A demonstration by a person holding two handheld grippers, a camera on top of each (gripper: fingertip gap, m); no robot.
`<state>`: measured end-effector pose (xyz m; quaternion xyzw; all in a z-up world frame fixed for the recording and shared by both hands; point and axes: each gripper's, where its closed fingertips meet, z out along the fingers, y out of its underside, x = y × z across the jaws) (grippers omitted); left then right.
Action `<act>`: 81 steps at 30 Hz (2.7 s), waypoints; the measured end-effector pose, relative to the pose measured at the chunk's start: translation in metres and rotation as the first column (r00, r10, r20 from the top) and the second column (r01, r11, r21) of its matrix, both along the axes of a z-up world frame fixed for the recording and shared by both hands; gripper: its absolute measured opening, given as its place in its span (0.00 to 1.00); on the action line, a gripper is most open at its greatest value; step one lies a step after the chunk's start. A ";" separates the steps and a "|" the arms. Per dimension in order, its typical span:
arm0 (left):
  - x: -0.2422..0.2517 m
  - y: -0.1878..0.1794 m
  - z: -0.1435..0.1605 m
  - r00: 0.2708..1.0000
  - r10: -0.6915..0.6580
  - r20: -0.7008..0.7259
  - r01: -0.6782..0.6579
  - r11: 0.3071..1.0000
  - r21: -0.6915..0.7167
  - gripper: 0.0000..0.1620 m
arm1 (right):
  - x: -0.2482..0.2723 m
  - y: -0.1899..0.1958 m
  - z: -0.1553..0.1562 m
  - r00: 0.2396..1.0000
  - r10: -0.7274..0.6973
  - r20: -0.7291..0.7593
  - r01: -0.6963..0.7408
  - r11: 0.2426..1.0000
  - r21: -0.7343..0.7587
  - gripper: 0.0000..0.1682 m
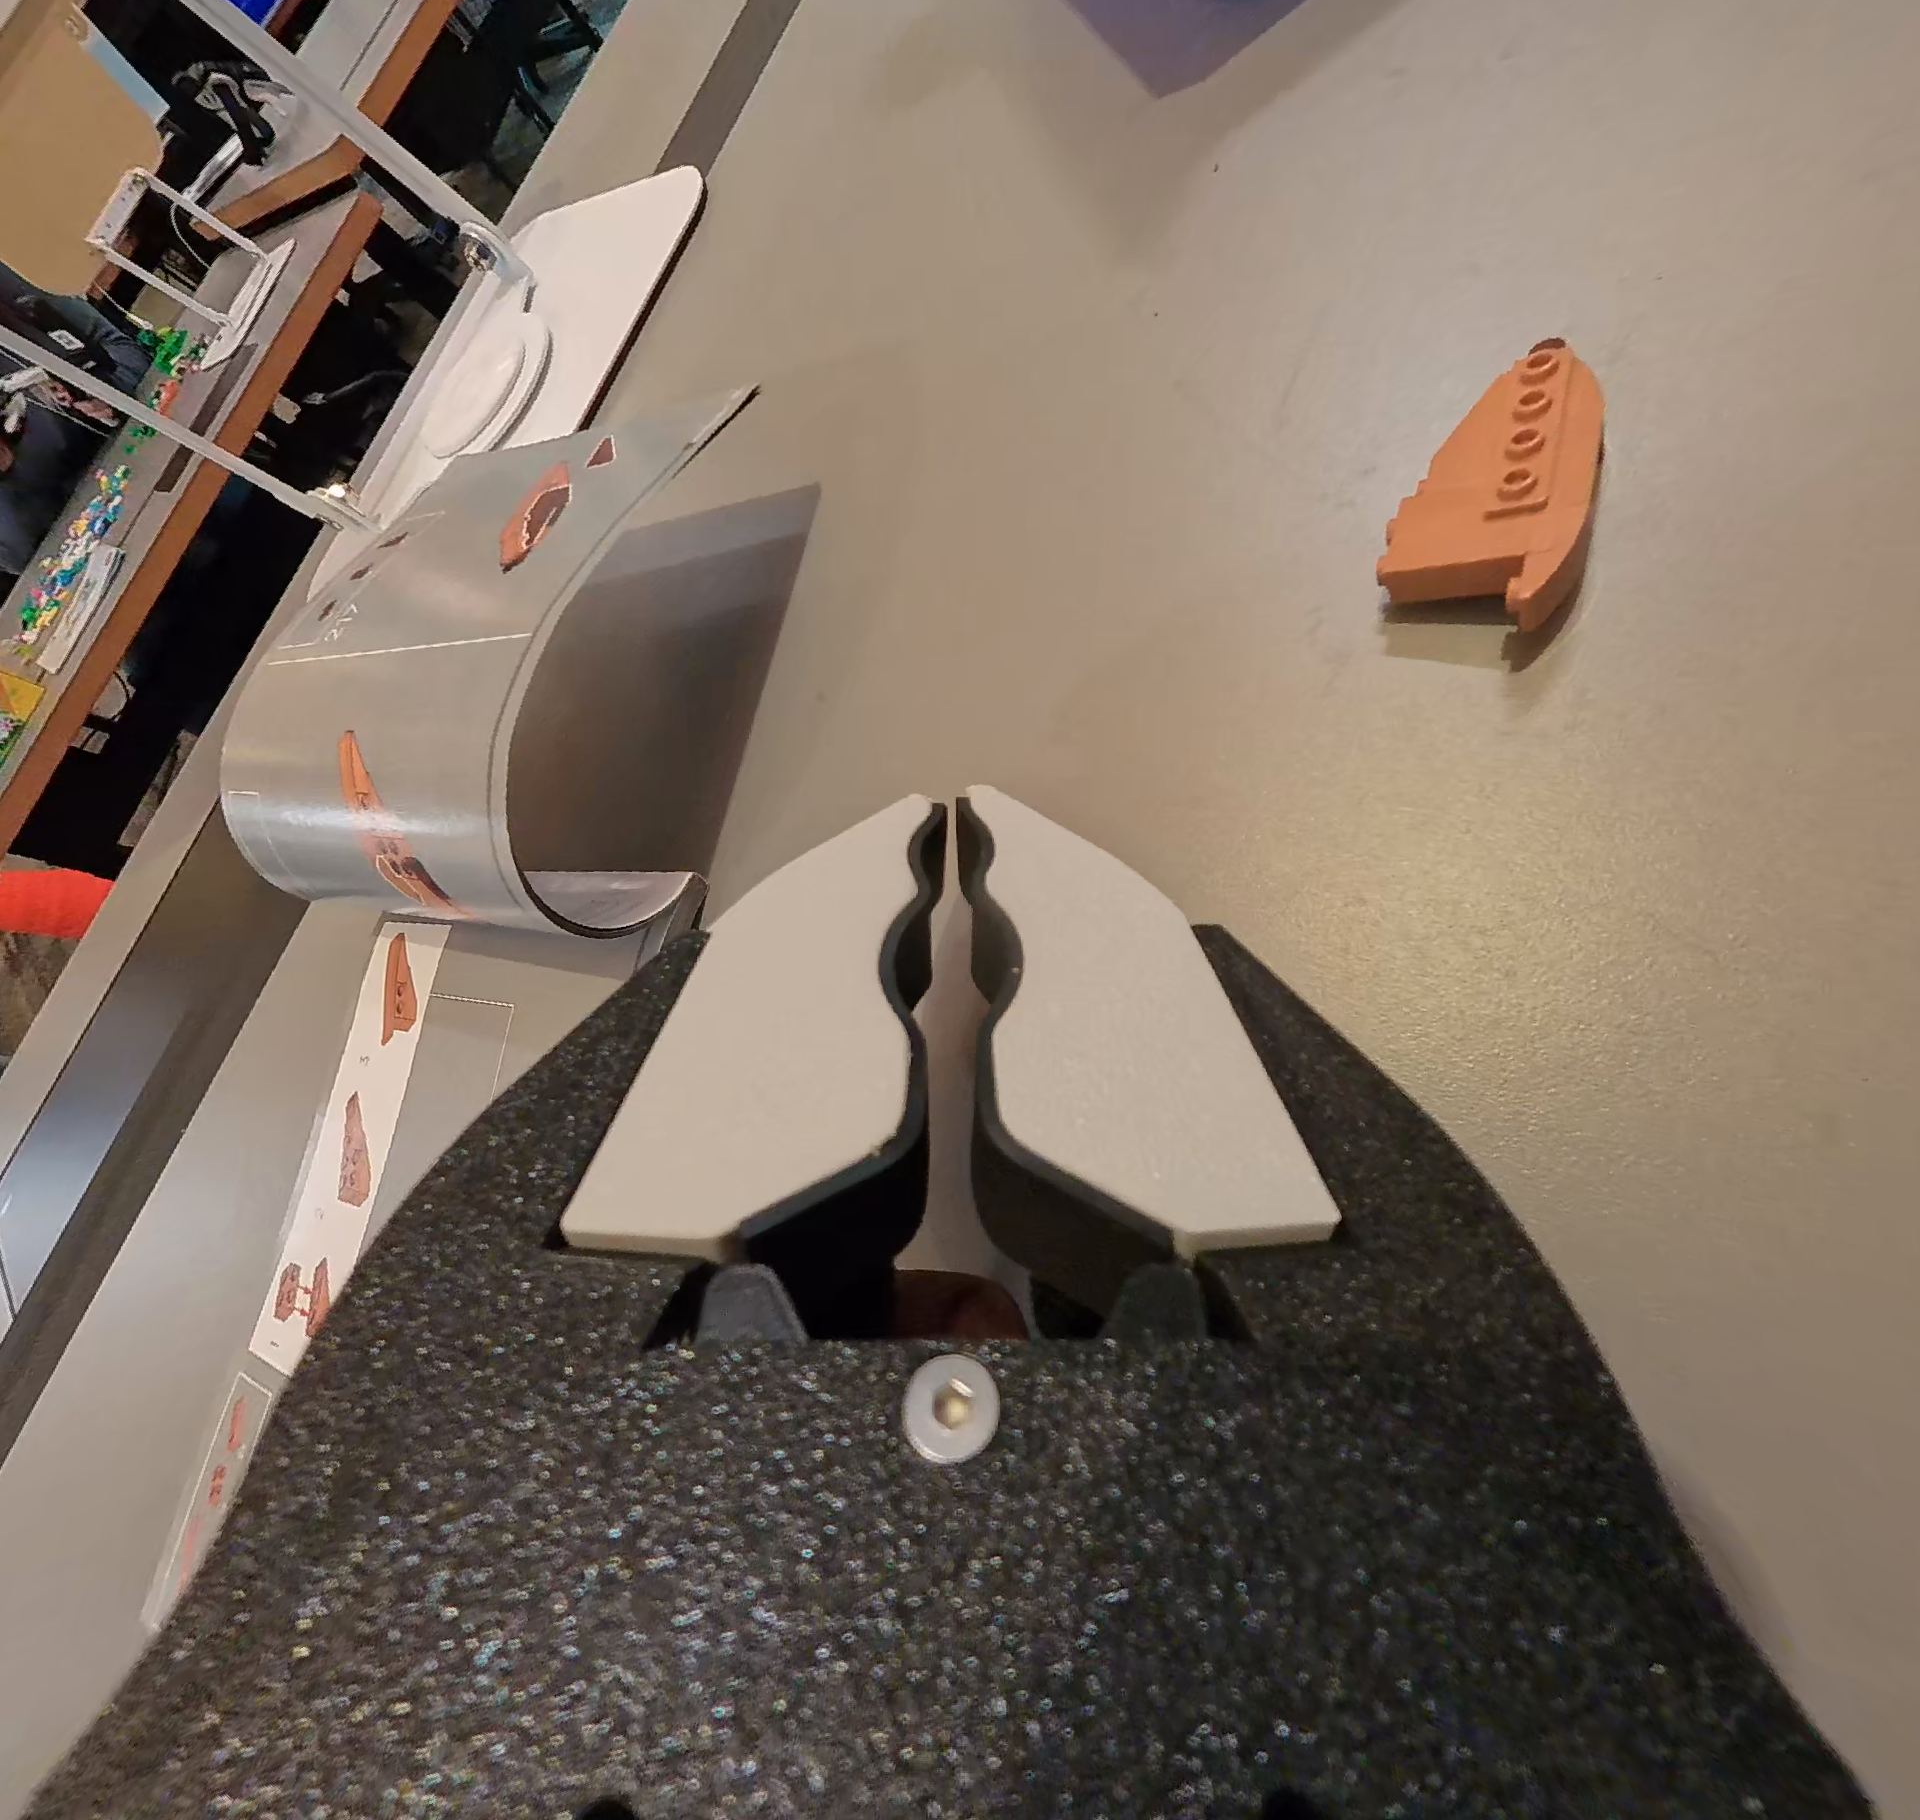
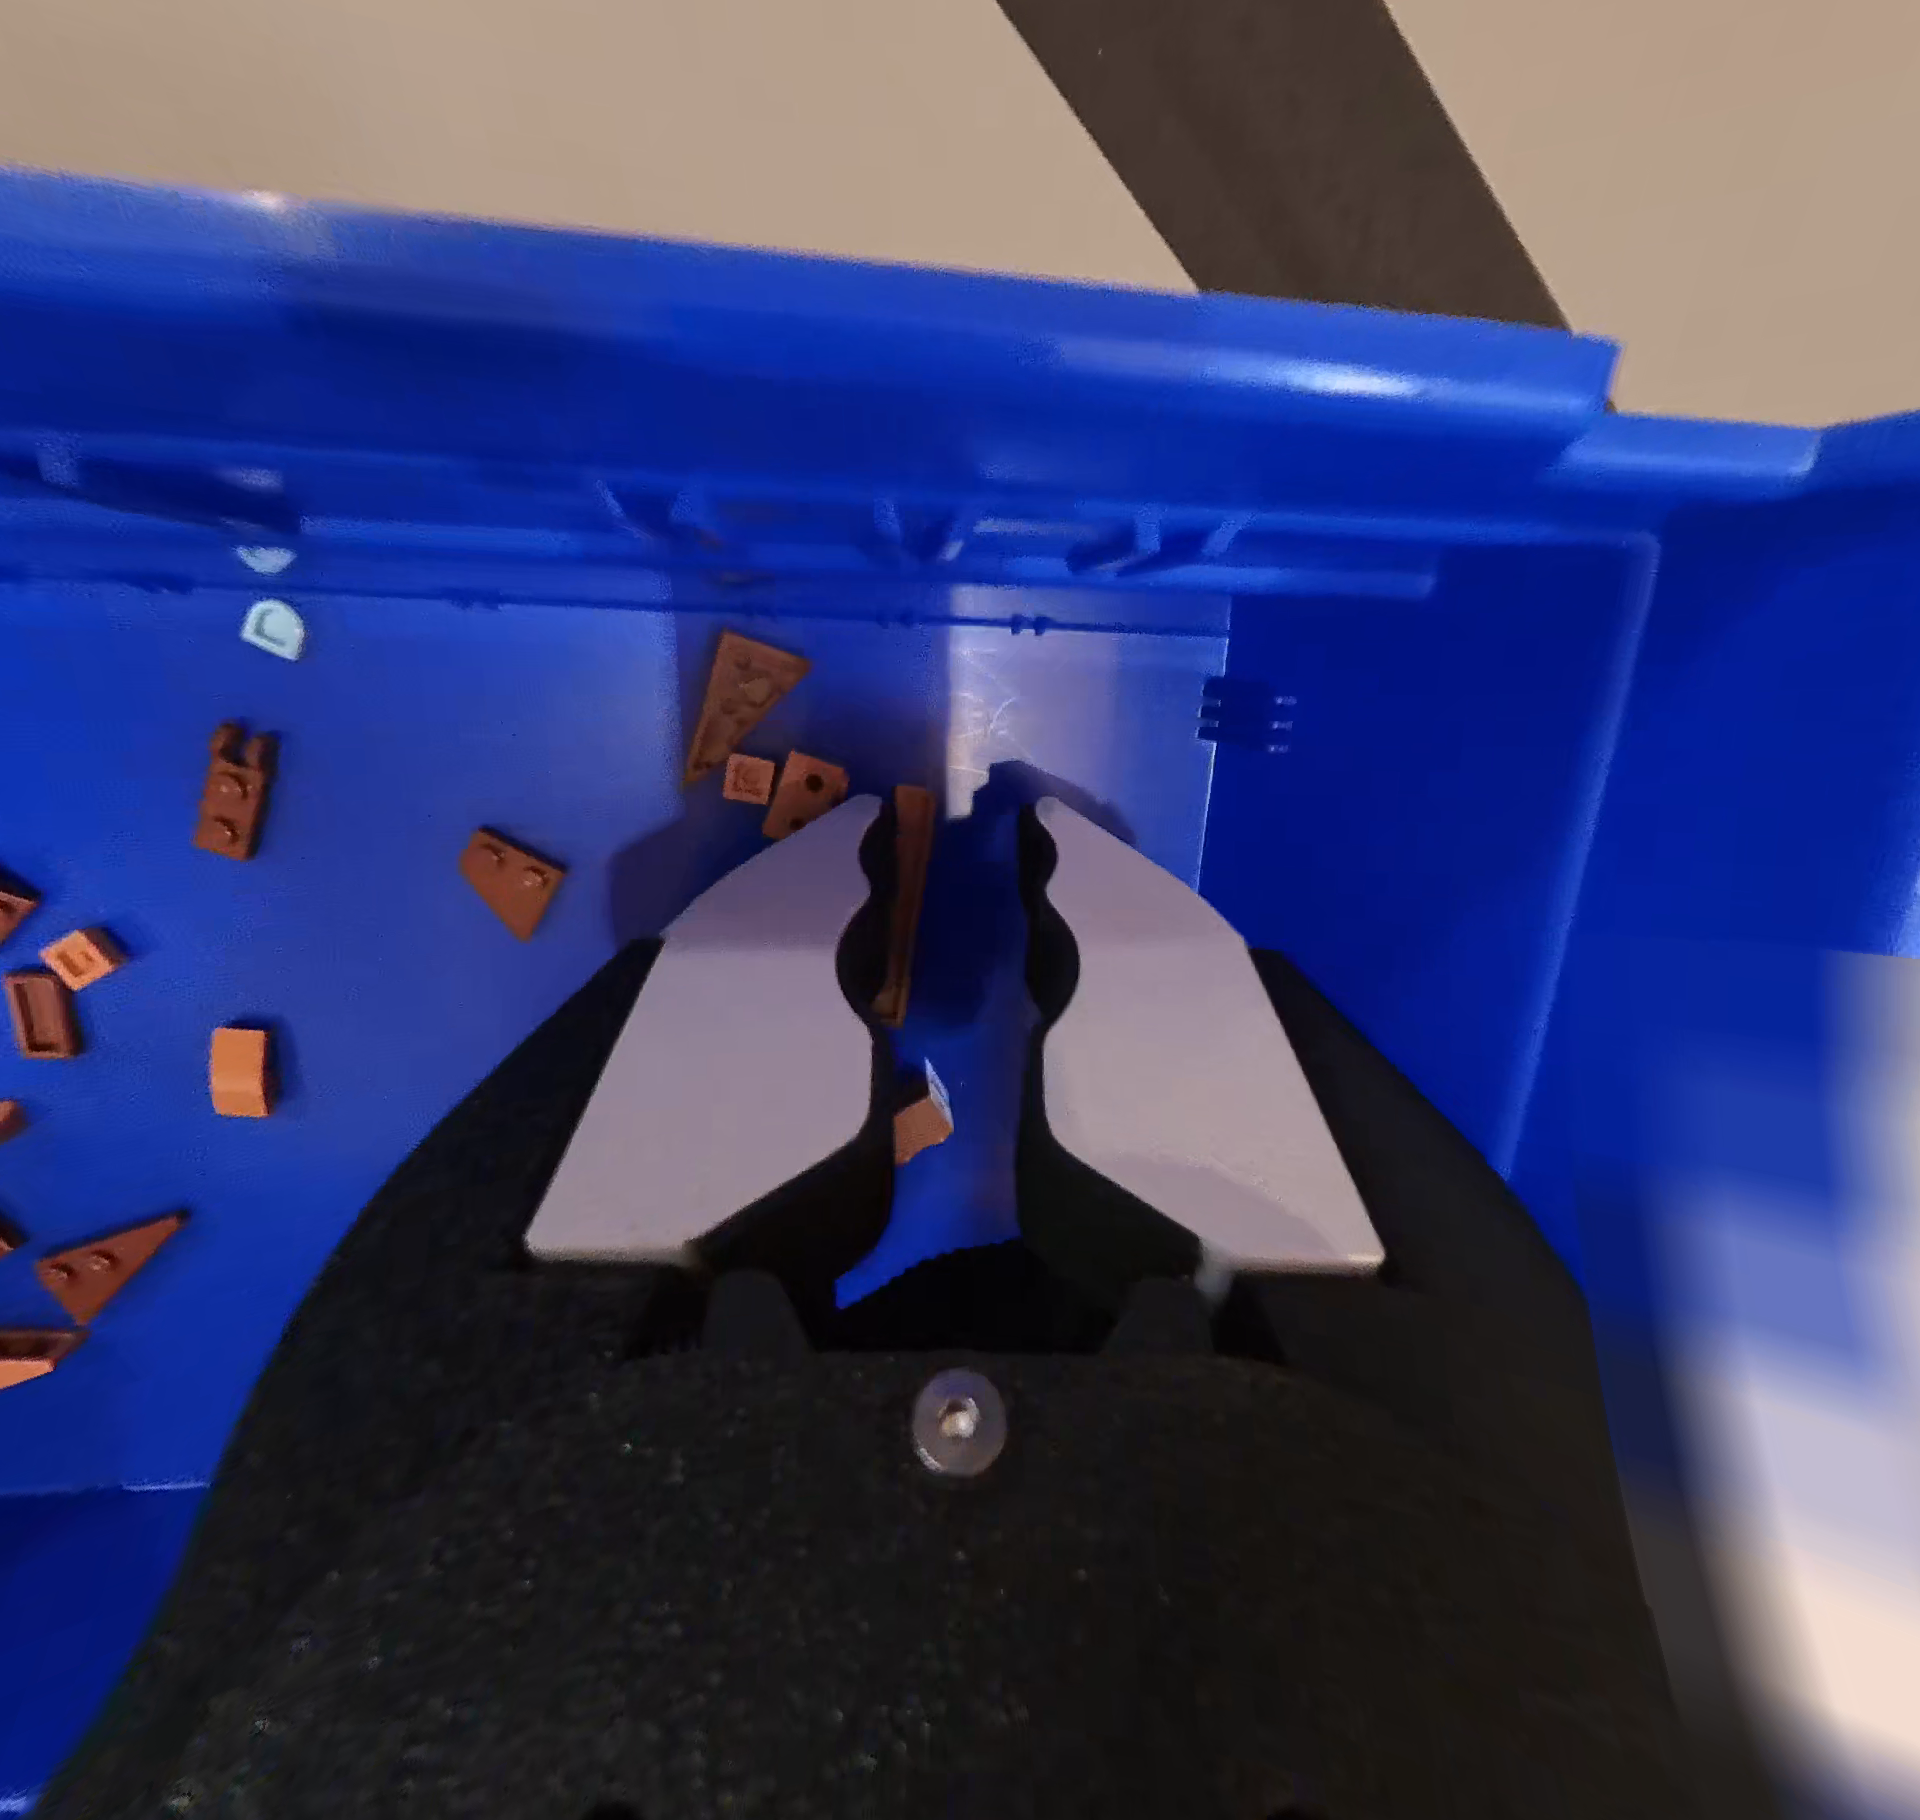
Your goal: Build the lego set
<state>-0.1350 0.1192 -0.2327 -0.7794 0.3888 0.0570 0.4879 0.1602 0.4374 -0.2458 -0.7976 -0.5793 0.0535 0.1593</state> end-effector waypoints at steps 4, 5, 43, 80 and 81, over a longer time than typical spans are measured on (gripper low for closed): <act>0.000 0.000 0.000 1.000 0.000 0.000 0.000 1.000 0.000 0.01 | -0.001 -0.003 -0.003 1.000 -0.021 -0.012 0.020 0.999 -0.028 0.13; 0.000 0.000 0.000 1.000 0.000 0.000 0.000 1.000 0.000 0.01 | -0.001 -0.003 -0.004 0.999 -0.035 -0.010 0.034 0.999 -0.037 0.13; -0.020 0.004 0.004 0.995 0.081 0.050 -0.081 0.997 -0.007 0.02 | -0.258 -0.405 0.057 0.785 0.430 -0.447 -0.445 0.892 0.077 0.04; -0.032 0.009 0.008 0.987 0.135 0.085 -0.136 0.991 0.004 0.02 | -0.207 -0.251 0.042 0.730 0.168 -0.663 0.015 0.965 0.261 0.06; -0.032 0.010 0.008 0.987 0.134 0.086 -0.135 0.991 0.006 0.02 | -0.207 -0.251 0.042 0.731 0.169 -0.662 0.015 0.965 0.263 0.06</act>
